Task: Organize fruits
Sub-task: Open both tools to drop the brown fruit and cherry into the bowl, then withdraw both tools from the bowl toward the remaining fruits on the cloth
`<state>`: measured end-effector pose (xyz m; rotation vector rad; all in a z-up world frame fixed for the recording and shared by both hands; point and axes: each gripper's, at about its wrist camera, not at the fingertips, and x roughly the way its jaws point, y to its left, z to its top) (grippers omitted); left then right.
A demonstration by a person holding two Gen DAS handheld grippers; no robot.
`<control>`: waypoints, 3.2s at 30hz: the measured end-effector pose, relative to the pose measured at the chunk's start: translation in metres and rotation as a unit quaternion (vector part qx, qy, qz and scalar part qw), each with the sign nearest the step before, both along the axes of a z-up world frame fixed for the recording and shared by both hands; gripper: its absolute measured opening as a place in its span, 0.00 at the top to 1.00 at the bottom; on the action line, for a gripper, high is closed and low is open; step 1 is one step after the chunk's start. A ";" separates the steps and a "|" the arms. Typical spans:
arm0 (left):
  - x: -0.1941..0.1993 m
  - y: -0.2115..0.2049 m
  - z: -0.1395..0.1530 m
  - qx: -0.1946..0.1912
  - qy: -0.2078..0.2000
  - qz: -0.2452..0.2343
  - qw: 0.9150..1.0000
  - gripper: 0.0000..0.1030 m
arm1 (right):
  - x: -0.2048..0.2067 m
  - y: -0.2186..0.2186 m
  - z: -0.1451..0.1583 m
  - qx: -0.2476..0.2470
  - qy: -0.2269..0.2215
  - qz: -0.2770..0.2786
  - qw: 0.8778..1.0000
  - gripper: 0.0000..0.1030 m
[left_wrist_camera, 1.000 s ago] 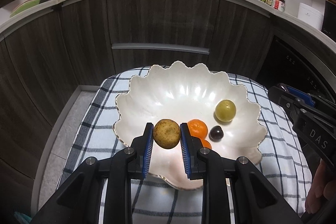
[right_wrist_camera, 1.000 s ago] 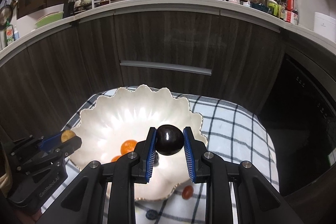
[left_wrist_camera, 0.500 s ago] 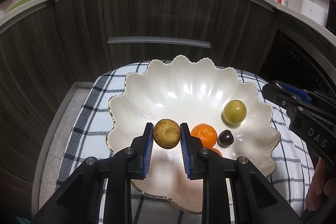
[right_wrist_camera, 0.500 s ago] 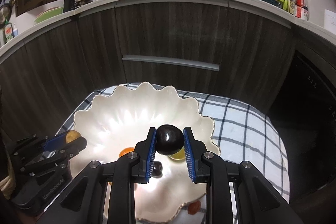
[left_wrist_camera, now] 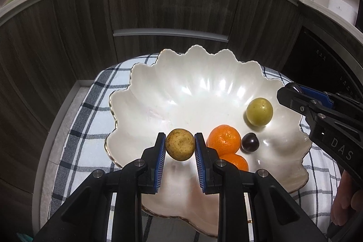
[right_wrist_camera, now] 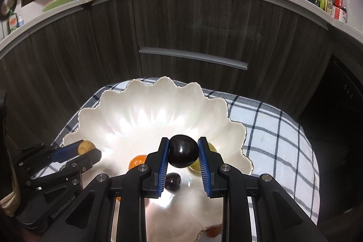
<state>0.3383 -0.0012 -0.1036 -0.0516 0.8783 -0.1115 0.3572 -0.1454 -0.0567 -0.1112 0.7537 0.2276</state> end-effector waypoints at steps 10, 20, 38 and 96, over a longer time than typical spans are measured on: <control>-0.002 0.000 -0.001 -0.012 0.008 0.002 1.000 0.44 | 0.001 -0.001 -0.003 0.001 0.009 0.004 1.000 0.69; -0.013 0.001 0.015 -0.004 -0.019 0.013 1.000 0.19 | -0.008 -0.011 0.007 -0.004 -0.010 -0.025 1.000 0.27; -0.041 -0.003 0.045 0.002 -0.045 0.007 0.999 0.15 | -0.043 -0.024 0.031 0.001 -0.034 -0.043 0.998 0.26; -0.161 -0.048 0.020 0.005 -0.052 -0.038 0.998 0.15 | -0.171 -0.072 0.001 0.005 -0.015 -0.095 0.995 0.26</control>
